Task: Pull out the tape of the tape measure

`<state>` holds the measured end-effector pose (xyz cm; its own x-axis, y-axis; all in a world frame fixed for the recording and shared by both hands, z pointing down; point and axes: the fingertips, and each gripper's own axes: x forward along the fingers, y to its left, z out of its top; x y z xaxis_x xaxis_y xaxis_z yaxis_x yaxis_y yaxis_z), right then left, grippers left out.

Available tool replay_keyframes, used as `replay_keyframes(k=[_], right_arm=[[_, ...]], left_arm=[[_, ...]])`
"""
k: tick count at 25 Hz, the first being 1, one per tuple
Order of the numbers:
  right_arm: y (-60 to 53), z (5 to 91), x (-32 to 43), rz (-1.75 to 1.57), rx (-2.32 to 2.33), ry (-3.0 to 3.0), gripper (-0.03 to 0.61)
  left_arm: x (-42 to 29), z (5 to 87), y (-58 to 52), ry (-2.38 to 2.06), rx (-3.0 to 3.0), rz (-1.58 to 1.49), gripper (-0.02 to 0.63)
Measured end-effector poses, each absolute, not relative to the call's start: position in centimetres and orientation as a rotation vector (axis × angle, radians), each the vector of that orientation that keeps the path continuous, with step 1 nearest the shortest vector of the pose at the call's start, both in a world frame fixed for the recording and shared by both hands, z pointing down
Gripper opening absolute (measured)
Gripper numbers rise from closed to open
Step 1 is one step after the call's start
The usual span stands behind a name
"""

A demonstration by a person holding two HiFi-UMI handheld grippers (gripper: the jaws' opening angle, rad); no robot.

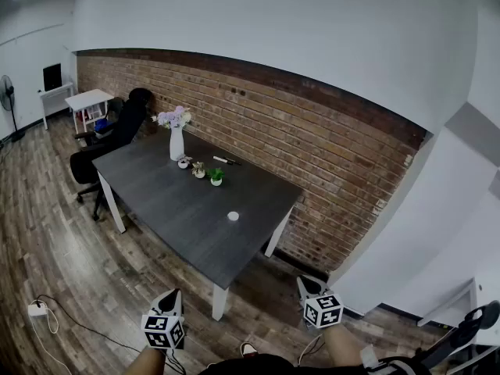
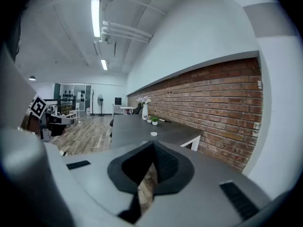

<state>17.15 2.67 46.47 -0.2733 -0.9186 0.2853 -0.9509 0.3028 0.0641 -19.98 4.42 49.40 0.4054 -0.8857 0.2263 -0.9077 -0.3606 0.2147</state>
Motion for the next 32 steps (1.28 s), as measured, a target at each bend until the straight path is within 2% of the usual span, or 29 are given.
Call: replay_keyframes(k=[16,23,25,26,32], right_arm=[[0.4,45.8,12.6,0.200,1.716,-2.371,-0.005],[-1.8,46.2,9.8,0.157,1.581,-2.390,0.002],[-3.5,46.5,9.1,0.175,1.555,-2.409,0.154],[-4.5,46.7,8.7,0.177,1.538,-2.410,0.185],[-7.1,51.3,6.8,0.322,1.399,-2.353,0.219]], left_arm=[[-25.5,51.2,4.4,-1.633,2.251,0.117,0.008],[-27.6,50.9,3.4,-1.694,2.206,0.039,0.008],[-28.6,51.0,2.2,-1.721,2.188,0.025,0.008],[-29.0,50.9,1.7,-1.733,2.177,0.019,0.008],[-30.6,53.8,3.0,-1.740,2.030,0.068,0.008]])
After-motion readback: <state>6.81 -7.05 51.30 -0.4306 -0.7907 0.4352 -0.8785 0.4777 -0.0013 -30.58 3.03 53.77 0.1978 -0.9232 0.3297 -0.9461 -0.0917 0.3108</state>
